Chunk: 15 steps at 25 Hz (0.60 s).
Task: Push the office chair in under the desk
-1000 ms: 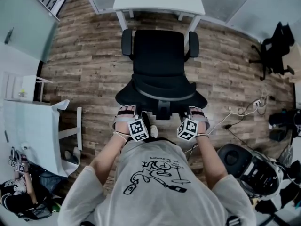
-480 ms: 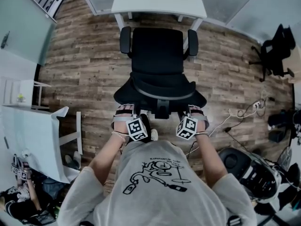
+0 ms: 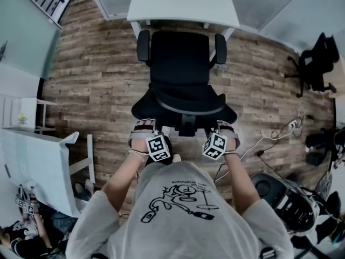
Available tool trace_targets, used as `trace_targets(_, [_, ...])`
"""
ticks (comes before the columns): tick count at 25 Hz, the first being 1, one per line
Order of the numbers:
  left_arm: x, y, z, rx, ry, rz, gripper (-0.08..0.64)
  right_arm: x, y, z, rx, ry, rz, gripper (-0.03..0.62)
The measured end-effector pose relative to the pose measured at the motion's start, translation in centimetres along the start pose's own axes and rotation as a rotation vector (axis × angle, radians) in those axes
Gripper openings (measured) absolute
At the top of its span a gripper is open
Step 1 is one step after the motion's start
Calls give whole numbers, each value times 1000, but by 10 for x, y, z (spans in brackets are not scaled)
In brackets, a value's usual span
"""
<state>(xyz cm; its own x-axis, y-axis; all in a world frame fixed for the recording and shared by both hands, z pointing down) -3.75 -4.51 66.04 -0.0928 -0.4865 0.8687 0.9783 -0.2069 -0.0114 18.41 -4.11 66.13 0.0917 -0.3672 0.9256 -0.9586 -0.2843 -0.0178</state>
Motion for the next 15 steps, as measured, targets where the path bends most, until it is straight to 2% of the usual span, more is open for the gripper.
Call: trace_targets(15, [45, 8, -70, 59, -4, 23, 124, 32, 34, 69, 49, 30, -44, 141])
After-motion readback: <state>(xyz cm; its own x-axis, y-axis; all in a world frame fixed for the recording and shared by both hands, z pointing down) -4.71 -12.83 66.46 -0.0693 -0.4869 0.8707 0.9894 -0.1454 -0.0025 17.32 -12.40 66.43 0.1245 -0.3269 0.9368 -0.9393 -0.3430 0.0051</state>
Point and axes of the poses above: the fingertips, and each gripper's own axes: x forward along the fingers, z to its right, y out of its top, the point moved 5 cm from there along -x, backward along the fingers, and after that the axes turned 15 degrees about -z, right-handed, at the moved point
